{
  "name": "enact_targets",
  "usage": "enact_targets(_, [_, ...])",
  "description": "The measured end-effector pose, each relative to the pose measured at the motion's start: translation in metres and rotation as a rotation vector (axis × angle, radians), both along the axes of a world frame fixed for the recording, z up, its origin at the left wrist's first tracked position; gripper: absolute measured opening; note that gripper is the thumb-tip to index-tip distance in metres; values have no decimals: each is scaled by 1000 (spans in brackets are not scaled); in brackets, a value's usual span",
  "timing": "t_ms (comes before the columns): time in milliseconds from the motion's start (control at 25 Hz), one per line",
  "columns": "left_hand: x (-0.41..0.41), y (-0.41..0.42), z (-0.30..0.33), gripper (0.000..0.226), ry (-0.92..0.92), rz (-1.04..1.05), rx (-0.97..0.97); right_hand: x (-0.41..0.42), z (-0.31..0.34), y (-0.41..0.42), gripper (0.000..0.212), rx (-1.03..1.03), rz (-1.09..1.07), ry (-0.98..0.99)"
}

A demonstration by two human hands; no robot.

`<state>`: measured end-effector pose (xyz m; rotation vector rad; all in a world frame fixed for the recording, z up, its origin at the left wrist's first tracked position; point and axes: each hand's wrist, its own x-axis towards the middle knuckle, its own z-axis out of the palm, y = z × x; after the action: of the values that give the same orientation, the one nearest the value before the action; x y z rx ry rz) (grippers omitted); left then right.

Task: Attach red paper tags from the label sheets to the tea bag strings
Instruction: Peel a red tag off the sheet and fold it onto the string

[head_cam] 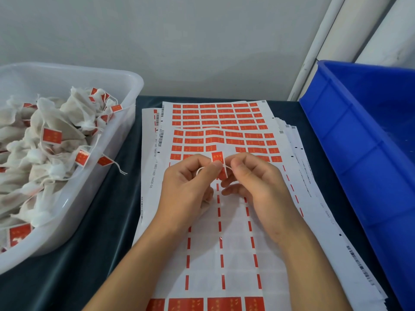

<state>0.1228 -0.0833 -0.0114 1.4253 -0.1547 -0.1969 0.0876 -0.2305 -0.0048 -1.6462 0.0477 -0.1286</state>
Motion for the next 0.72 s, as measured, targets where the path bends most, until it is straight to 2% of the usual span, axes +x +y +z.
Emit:
enact_targets(400, [1, 0, -4, 23, -46, -12, 47, -2, 0, -2, 20, -97, -20, -30])
enact_targets(720, [2, 0, -5, 22, -100, -10, 75, -1, 0, -1, 11, -44, -21, -73])
